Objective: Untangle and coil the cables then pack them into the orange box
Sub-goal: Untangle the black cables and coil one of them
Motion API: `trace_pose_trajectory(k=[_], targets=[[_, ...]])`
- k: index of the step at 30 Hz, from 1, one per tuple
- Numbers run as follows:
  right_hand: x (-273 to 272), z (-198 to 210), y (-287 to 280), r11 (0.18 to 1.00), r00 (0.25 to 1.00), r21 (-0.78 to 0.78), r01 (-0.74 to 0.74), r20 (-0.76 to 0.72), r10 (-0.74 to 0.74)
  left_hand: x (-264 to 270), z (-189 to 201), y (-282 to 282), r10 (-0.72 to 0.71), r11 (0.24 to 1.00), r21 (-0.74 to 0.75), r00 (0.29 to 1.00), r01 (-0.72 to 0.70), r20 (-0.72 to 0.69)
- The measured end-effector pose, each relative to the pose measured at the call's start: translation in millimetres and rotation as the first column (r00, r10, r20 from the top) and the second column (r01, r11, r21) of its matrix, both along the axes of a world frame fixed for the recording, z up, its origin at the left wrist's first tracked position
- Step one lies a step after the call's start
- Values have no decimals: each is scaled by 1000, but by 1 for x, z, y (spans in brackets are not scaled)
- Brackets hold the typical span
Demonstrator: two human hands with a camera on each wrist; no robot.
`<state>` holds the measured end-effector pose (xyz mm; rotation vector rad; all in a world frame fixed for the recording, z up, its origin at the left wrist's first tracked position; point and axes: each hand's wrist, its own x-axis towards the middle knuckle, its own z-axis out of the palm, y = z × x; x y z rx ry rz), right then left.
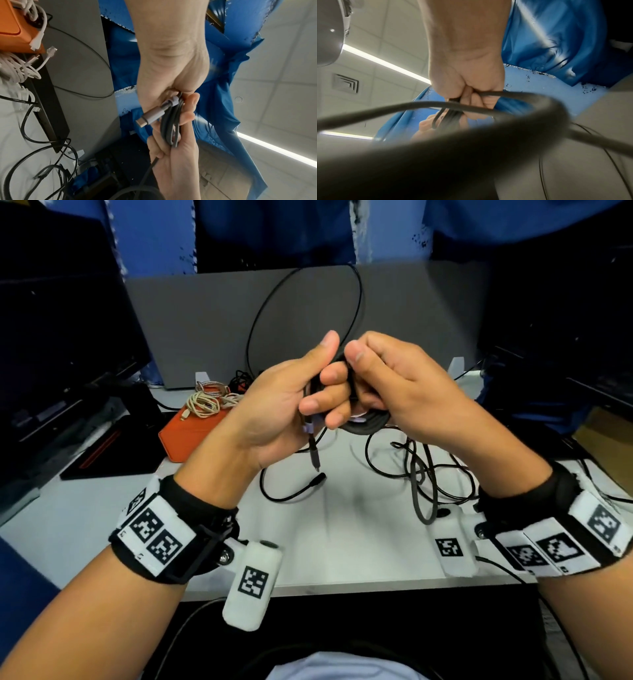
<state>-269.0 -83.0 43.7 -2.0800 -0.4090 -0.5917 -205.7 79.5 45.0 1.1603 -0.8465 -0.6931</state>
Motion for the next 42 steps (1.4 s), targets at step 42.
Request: trace_pose_trajectory(k=[42], targets=[[-13, 26, -65, 733, 909, -637, 237, -121, -399, 19, 17, 38, -123, 805, 500, 734, -320, 668]])
